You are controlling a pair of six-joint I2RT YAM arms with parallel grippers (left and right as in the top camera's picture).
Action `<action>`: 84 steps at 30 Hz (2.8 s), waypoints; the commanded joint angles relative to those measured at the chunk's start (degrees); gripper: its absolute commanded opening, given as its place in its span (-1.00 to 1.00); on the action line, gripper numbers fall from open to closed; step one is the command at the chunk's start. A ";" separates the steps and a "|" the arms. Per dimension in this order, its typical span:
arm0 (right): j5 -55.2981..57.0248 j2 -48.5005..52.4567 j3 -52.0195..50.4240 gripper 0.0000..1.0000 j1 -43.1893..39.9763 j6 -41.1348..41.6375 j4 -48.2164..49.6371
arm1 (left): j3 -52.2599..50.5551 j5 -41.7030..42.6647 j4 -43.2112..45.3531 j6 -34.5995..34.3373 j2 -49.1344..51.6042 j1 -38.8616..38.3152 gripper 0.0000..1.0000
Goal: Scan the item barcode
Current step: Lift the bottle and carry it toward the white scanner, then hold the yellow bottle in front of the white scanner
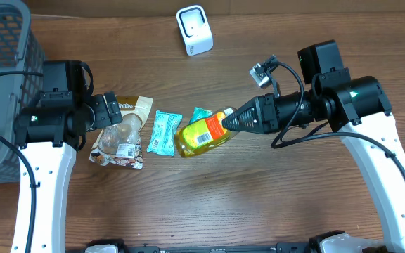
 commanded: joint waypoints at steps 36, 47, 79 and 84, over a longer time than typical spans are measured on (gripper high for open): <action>80.21 28.24 43.78 -0.88 14.80 -2.99 2.97 | 0.79 0.04 0.09 -0.61 0.31 -0.50 0.99; 96.72 40.50 43.78 -0.88 21.35 -27.63 22.32 | 0.79 0.04 0.07 -0.61 0.31 -0.50 0.99; 96.52 57.51 43.71 -0.87 18.62 -48.89 59.82 | 0.79 0.04 0.07 -0.61 0.31 -0.50 0.99; 95.93 57.51 43.71 -0.87 17.70 -45.88 59.39 | 0.79 0.04 0.07 -0.61 0.31 -0.50 0.99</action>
